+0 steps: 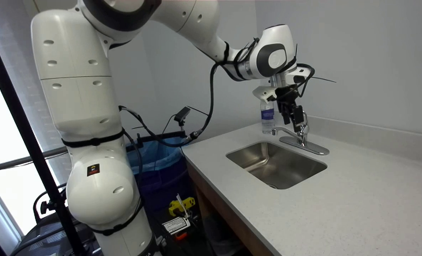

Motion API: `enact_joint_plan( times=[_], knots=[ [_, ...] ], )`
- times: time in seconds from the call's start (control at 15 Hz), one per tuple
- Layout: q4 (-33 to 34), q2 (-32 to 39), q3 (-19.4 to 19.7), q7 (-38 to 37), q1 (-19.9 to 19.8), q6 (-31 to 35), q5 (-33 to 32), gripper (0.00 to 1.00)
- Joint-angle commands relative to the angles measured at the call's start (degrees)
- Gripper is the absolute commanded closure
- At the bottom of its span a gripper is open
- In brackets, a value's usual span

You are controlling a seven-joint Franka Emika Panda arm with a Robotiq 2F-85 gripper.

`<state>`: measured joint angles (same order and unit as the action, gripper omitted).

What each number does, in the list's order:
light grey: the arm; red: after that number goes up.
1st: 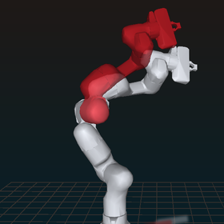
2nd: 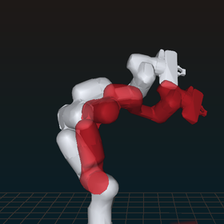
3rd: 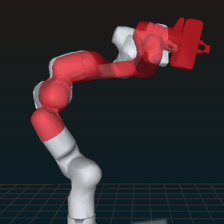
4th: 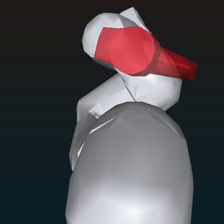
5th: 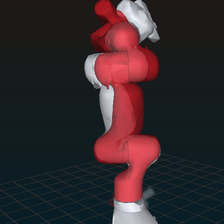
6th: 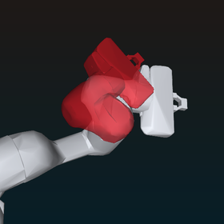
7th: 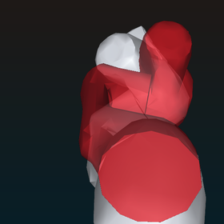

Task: Move the faucet spout to the left and close the tap

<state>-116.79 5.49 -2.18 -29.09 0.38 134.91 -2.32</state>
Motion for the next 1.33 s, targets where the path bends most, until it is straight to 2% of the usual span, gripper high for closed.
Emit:
enact_joint_plan(
  times=[0.0, 0.47, 0.87, 0.93, 1.27],
  knots=[
    [5.9, 6.3, 0.2, 0.0, 2.4, 0.8, -0.9, 0.49],
    [11.7, 12.3, 0.8, 2.1, 5.1, -1.0, -2.6, 1.00],
    [11.4, 13.7, 0.9, 1.4, 6.0, -1.5, -1.5, 1.00],
    [11.4, 13.2, 1.0, 3.2, 5.0, -1.9, -0.7, 1.00],
    [10.2, 11.2, -0.6, 5.1, 5.7, -2.0, 1.3, 1.00]
  ],
)
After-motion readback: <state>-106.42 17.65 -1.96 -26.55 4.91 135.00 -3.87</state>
